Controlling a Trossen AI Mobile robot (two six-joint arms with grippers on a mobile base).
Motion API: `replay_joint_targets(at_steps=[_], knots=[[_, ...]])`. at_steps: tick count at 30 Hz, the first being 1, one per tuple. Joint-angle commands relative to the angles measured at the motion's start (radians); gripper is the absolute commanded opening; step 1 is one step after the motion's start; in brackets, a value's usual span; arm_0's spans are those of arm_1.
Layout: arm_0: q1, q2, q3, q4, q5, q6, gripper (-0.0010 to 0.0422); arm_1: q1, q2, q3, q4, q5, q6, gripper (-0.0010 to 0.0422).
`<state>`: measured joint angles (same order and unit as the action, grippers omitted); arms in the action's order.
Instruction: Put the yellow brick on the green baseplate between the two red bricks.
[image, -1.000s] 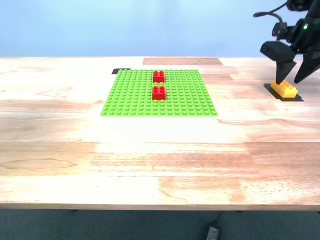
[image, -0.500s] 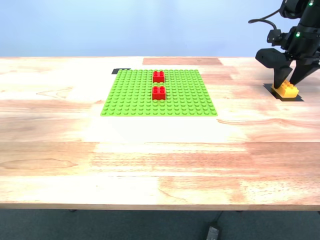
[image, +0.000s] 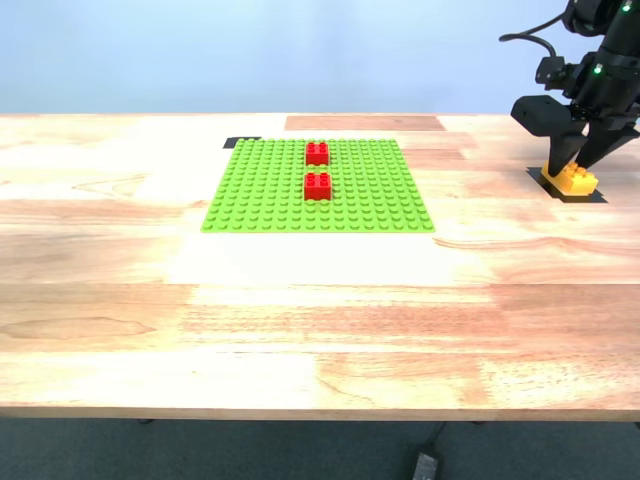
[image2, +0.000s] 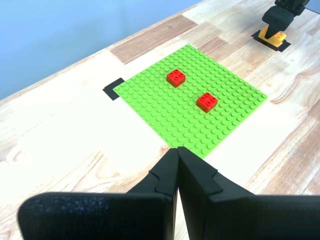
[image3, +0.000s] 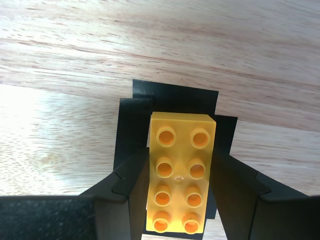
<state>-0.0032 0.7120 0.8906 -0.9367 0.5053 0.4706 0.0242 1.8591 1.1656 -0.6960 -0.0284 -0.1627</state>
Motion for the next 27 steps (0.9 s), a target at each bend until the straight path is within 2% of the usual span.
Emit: replay_joint_targets(at_steps=[1, 4, 8, 11, 20, 27], knots=[[0.000, 0.000, 0.009, 0.001, 0.000, 0.000, 0.0000, 0.001, -0.049, -0.001, -0.007, 0.000, -0.024, 0.0007], [0.000, 0.000, 0.011, 0.001, 0.000, 0.000, 0.0000, 0.001, -0.105, 0.007, -0.015, -0.014, -0.038, 0.0007], [0.000, -0.001, 0.004, 0.002, 0.000, 0.000, 0.0000, 0.007, -0.187, 0.031, -0.048, -0.123, -0.061, 0.0007], [0.000, -0.001, -0.005, -0.001, 0.000, 0.000, 0.0000, 0.048, -0.255, 0.053, -0.083, -0.178, -0.158, 0.0007], [0.000, -0.007, -0.007, 0.000, 0.000, -0.002, 0.0000, 0.359, -0.268, 0.188, -0.145, -0.162, -0.406, 0.0007], [0.000, -0.018, -0.007, -0.010, 0.000, -0.003, 0.0000, 0.581, -0.134, 0.329, -0.179, -0.048, -0.610, 0.0007]])
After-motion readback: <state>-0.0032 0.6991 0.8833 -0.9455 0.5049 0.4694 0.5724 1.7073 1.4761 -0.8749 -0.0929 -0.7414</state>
